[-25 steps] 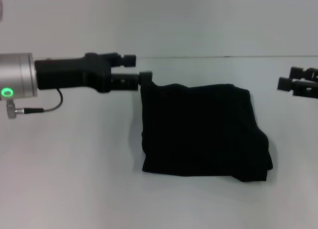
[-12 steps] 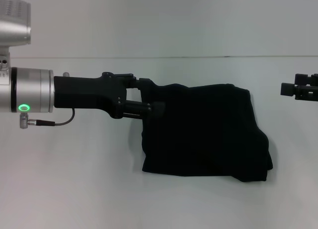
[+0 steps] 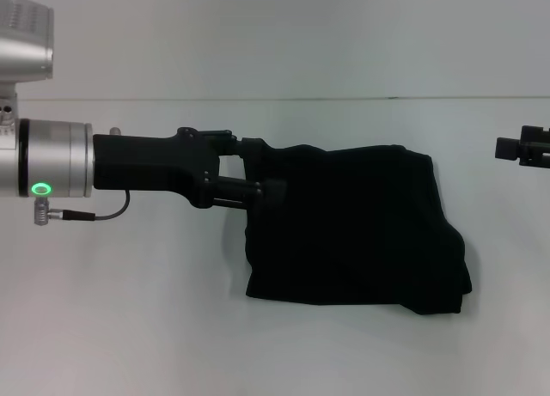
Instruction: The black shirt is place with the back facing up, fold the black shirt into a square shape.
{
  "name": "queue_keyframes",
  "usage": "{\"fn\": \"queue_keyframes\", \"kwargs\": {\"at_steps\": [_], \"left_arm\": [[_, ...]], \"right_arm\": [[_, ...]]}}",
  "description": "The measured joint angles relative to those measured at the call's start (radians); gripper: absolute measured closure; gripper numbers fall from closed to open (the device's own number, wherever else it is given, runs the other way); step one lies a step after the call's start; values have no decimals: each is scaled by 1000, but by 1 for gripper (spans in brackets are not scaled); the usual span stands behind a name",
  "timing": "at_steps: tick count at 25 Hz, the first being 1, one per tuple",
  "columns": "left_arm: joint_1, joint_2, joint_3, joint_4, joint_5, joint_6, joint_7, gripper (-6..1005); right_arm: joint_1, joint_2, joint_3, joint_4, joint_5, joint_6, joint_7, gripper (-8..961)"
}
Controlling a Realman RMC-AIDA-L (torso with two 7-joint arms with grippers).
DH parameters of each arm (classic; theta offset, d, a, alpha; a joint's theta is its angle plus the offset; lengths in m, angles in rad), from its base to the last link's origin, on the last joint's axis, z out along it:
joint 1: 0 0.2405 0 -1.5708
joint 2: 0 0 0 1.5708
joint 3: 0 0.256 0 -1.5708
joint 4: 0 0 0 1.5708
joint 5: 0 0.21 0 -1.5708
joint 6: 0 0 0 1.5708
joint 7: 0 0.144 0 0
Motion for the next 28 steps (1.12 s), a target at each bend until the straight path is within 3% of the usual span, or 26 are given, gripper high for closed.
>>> {"fn": "queue_keyframes", "kwargs": {"at_steps": [19, 28], "left_arm": [[-2, -1, 27, 1, 12, 12, 1, 126], [-17, -2, 69, 3, 60, 1, -15, 126]], "right_arm": [[17, -16, -15, 3, -87, 29, 78, 31], [39, -7, -22, 5, -162, 36, 92, 32]]}}
